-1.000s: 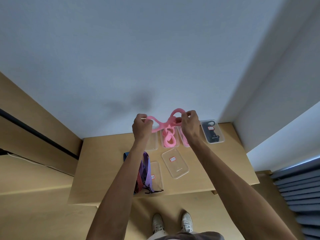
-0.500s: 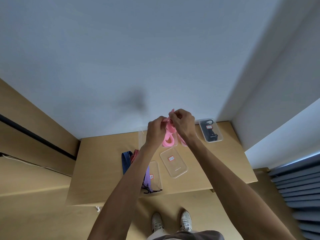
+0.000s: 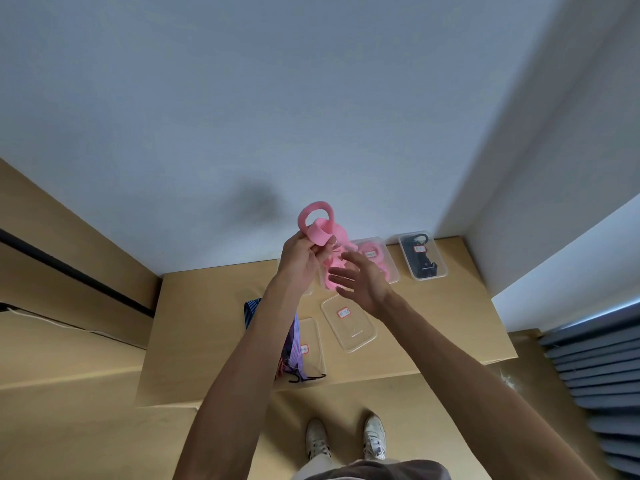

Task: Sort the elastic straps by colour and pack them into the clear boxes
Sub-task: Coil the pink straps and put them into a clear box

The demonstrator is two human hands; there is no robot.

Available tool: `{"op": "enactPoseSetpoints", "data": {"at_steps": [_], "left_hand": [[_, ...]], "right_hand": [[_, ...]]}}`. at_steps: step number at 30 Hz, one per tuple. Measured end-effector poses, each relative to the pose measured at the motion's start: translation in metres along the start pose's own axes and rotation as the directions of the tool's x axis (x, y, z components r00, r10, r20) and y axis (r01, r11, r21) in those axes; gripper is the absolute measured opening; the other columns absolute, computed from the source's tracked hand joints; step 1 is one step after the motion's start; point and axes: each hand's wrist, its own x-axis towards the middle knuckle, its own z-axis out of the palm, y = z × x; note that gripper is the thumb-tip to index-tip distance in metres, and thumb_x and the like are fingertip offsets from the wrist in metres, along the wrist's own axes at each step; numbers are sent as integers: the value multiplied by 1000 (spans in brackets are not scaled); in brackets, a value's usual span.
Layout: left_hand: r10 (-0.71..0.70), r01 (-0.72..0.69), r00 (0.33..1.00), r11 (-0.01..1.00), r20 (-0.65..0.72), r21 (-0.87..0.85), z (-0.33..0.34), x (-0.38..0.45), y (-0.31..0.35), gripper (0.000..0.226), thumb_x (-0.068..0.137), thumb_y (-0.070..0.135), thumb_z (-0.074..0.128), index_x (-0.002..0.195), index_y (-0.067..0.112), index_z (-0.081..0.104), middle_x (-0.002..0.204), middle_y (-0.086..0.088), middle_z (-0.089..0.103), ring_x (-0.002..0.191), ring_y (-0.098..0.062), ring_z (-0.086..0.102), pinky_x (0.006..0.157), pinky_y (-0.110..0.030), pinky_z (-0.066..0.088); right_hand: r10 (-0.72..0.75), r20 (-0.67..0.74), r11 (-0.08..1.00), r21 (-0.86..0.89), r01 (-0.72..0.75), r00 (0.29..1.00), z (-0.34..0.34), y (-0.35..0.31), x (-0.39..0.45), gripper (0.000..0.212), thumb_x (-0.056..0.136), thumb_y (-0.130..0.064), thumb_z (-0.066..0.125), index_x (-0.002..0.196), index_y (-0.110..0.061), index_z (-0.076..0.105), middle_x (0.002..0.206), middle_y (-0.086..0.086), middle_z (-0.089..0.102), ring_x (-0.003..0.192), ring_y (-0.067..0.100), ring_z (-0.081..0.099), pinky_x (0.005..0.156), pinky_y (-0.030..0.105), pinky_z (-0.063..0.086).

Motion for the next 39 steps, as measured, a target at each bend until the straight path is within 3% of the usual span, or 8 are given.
{"op": "enactPoseSetpoints", "data": {"at_steps": [3, 10, 18, 22, 26, 30, 33, 39], "left_hand": [[-14, 14, 1000, 1000, 1, -10, 1, -3, 0, 23, 92, -15, 53, 108, -3, 64, 102, -20, 68, 75, -23, 74, 65, -27, 60], [158, -143, 982, 980, -107, 135, -8, 0, 2, 31, 93, -12, 52, 113, 11, 57, 106, -22, 68, 95, -35, 71, 66, -29, 60], [200, -187, 941, 980, -274, 75, -11, 2, -8, 31, 88, -15, 57, 106, 9, 47, 114, -27, 62, 91, -38, 73, 66, -28, 60], [386, -261, 863, 893, -325, 366, -11, 6, -12, 18, 94, 0, 59, 100, 14, 49, 114, -14, 58, 100, -33, 69, 62, -24, 59], [611, -352, 788, 549, -77, 758, -12, 10, -17, 15, 96, 13, 63, 106, 10, 52, 104, -6, 63, 95, -22, 68, 70, -42, 63], [680, -474, 714, 292, 168, 831, -8, 7, -29, 13, 97, 12, 64, 104, 11, 53, 98, 2, 66, 84, -12, 68, 62, -16, 57], [675, -500, 681, 145, 284, 854, -13, 7, -34, 12, 95, 8, 65, 98, 6, 53, 91, -3, 69, 78, -20, 66, 61, -29, 57], [787, -449, 615, 303, 45, 841, -16, 6, -30, 15, 90, 2, 66, 86, 9, 53, 77, 0, 60, 71, 6, 62, 58, -26, 56]], "right_hand": [[3, -26, 978, 208, 2, 1000, 9, -8, 3, 22, 100, -26, 52, 106, -6, 61, 120, 19, 67, 112, 32, 65, 105, 44, 45], [26, -274, 874, 473, 111, 961, 2, -27, 12, 12, 96, -10, 55, 102, -2, 62, 102, 13, 68, 98, 28, 68, 93, 42, 55], [-40, -651, 988, 87, 127, 758, -9, -31, 26, 40, 70, -36, 88, 98, -14, 69, 86, 2, 77, 85, 22, 74, 82, 38, 60], [-241, -652, 966, -90, 242, 718, 1, -35, 27, 54, 79, -20, 82, 124, -18, 53, 93, -3, 71, 86, 19, 72, 79, 32, 59], [-540, -520, 838, -405, 365, 662, 17, -38, 22, 36, 90, -14, 68, 119, -26, 50, 85, -4, 69, 80, 15, 71, 75, 30, 58], [-719, -284, 655, -583, 480, 635, 32, -31, 13, 21, 99, -23, 59, 118, -15, 61, 92, -4, 69, 83, 10, 68, 72, 12, 53], [-756, -259, 614, -598, 515, 601, 37, -31, 7, 20, 98, -20, 61, 116, -13, 63, 86, -7, 68, 81, 12, 68, 71, 16, 54], [-734, -311, 665, -507, 548, 604, 42, -36, -3, 14, 94, -16, 62, 108, -16, 64, 83, -5, 71, 78, 8, 68, 72, 25, 56]]}}
